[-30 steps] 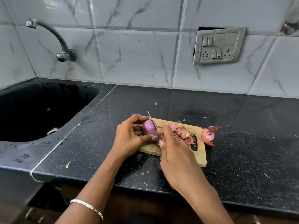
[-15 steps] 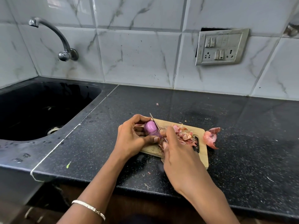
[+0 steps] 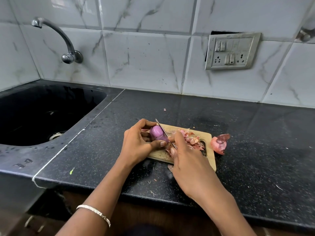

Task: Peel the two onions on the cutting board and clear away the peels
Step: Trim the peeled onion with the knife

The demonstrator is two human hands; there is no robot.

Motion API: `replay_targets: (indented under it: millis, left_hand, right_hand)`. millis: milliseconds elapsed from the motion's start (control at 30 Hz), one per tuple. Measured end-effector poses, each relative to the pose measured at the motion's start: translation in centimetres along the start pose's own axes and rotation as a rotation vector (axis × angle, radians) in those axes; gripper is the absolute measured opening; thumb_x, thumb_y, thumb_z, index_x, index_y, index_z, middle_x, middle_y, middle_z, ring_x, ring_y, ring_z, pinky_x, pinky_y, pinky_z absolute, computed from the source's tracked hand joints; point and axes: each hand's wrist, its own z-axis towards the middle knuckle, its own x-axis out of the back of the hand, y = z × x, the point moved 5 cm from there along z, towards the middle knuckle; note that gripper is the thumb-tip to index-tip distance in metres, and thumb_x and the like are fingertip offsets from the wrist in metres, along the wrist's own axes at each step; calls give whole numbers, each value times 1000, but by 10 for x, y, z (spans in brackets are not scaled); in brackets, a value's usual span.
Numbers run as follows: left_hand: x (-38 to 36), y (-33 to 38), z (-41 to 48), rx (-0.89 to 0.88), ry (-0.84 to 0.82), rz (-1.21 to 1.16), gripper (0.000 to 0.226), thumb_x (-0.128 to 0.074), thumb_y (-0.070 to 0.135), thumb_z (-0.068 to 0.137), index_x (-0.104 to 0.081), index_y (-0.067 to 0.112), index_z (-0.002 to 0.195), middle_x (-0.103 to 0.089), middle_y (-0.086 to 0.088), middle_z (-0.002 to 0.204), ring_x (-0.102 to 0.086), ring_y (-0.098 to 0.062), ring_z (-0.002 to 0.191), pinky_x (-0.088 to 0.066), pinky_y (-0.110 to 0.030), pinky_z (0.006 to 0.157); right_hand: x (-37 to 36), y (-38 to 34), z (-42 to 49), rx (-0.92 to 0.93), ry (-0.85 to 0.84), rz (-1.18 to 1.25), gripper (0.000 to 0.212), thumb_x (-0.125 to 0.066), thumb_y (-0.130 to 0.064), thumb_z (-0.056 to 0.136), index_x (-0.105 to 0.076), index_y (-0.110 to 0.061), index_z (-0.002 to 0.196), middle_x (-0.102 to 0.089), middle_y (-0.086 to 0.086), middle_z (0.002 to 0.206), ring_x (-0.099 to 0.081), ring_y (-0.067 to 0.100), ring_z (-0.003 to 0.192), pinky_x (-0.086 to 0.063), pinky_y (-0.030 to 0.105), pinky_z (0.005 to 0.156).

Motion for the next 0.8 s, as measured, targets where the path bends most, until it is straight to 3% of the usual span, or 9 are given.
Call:
replay_targets:
  millis: [100,267,367,467,600,700,800]
  left_hand:
    - [0,1,-1,-25,-25,31,60,-99,15,60,-65,17,110,-71,4,106,-72,-7,88,-60,-21,77]
    - [-3,4,-3,-110,-56,73,59,-93,19,71,-57,20,117,-65,9,113,-66,-10,104,-60,-31,86]
    - [0,6,-4,-117,-45,1,58,-89,18,74,-56,24,121,-64,9,117,-66,-11,105,-60,-34,88]
    - [3,4,-4,-60,-56,-229,62,-86,29,72,-58,21,126,-67,1,120,-70,-18,105,-60,-33,88]
    - [-5,4,3,164,-84,-747,59,-76,18,77,-60,9,133,-70,-12,120,-69,-25,105,-59,-36,88]
    - [-19,10,9,346,-111,-1011,51,-63,25,86,-64,2,132,-68,-21,120,-66,-28,94,-59,-34,78]
    - [-28,17,14,447,-75,-968,44,-44,35,99,-71,6,117,-72,-19,99,-58,-24,69,-47,-28,56]
  right_hand:
    - [5,9,-14,-11,-51,43,37,-34,-30,108,-14,-45,134,-57,-1,79,-57,19,72,-44,40,63]
    - [16,24,-12,-46,-80,213,16,-33,-37,108,-35,-43,122,-59,-3,77,-55,6,59,-42,31,59]
    - [10,29,-4,-78,-173,464,19,-35,-33,109,-51,-37,118,-63,0,65,-51,4,45,-39,27,48]
    - [7,23,-3,-190,-297,934,25,-35,-18,110,-59,-23,119,-63,10,67,-48,13,45,-34,23,37]
    - [16,33,11,-258,-127,1068,29,-40,-5,106,-66,-14,115,-67,10,76,-51,16,53,-35,25,38]
    - [20,39,31,-242,0,961,39,-40,-3,101,-65,-29,113,-62,8,76,-49,15,54,-36,27,41]
    - [20,31,48,-136,32,910,38,-46,-17,105,-56,-49,124,-53,4,69,-43,12,48,-36,28,43]
